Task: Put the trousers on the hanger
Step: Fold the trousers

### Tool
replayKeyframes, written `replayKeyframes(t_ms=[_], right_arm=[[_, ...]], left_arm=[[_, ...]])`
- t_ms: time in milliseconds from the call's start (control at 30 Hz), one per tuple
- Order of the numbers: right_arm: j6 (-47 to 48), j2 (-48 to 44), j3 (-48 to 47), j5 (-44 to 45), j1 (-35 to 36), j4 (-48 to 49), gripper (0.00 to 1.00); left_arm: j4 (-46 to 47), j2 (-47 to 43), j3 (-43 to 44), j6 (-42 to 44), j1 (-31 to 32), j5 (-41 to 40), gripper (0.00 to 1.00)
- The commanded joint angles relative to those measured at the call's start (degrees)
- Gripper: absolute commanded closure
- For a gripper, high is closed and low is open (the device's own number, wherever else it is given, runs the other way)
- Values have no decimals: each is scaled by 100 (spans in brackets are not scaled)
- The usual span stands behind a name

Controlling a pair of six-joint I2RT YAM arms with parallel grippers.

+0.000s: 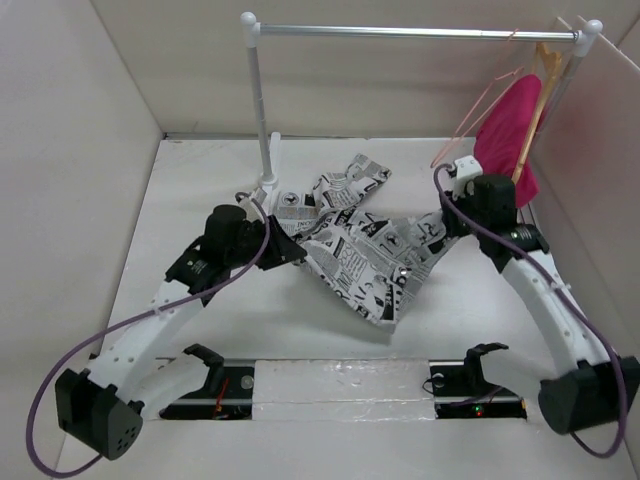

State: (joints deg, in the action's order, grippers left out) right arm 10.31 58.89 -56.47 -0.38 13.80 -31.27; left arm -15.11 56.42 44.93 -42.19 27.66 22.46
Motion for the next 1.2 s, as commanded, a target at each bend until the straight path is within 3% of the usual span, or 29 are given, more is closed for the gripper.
replayKeyframes(t_ms=[0, 33, 100, 200, 233, 267, 300, 333, 367, 400, 433, 500, 633, 733, 833, 967, 1033, 1067, 1100, 1167], right_arm=[[165, 840, -417, 1135, -431, 383, 36], [182, 956, -592, 1067, -431, 289, 24], [375, 932, -953, 804, -90, 17, 16], [271, 511, -614, 628, 672, -317, 16], [175, 91, -385, 566, 876, -345, 22], [34, -148, -130, 461, 1061, -336, 57], [-254, -368, 490, -149, 1368, -171, 77], [-414, -796, 818, -494, 1527, 13, 92], [-572, -957, 1126, -828, 1712, 207, 98], [-861, -1089, 1408, -1276, 1914, 591, 95], [-1003, -1186, 1802, -1332, 2377, 674, 86], [-1013, -1127, 2033, -1072, 2993, 719, 28], [-890, -547, 1947, -702, 3356, 534, 16], [-741, 208, 1859, -726, 3410, 649, 15], [-635, 763, 1762, -682, 3559, 736, 13], [-547, 1387, 1797, -639, 3559, 1017, 14], [-600, 1781, 1780, -307, 3559, 1096, 18], [-887, 2071, 1675, 0, 3559, 983, 63], [-890, 2074, 1674, 3, 3559, 982, 64], [-1013, 1917, 1516, 740, 3428, 764, 100]], left_arm=[[-553, -141, 183, 325, 3, 381, 72], [-719, -53, 174, 439, 3, 408, 45], [-1053, 70, 384, 834, 3, 50, 6], [-1380, 132, 684, 907, 3, -1125, 3], [-1345, 132, 710, 810, 3, -1495, 3], [-1293, 141, 693, 731, 3, -2073, 2], [-1223, 150, 658, 513, 3, -2409, 2], [-987, 237, 579, 380, -67, -2561, 2], [-854, 290, 396, 300, -285, -2484, 2], [-688, 369, 281, 152, -401, -2379, 3], [-225, 526, 149, 89, -506, -2308, 3], [400, 920, -98, 45, -830, -1992, 3], [1088, 2087, 103, 18, -1043, -1562, 9], [1002, 2993, 473, -8, -939, -850, 28], [1027, 3051, 124, -113, -579, -839, 30], [1467, 3085, -414, -377, -578, -585, 30], [1739, 3303, -415, -412, -508, -427, 30], [1688, 3540, -136, -386, -90, -400, 31], [1687, 3542, -133, -386, -85, -400, 31], [1556, 3770, 68, -377, 160, -514, 38]])
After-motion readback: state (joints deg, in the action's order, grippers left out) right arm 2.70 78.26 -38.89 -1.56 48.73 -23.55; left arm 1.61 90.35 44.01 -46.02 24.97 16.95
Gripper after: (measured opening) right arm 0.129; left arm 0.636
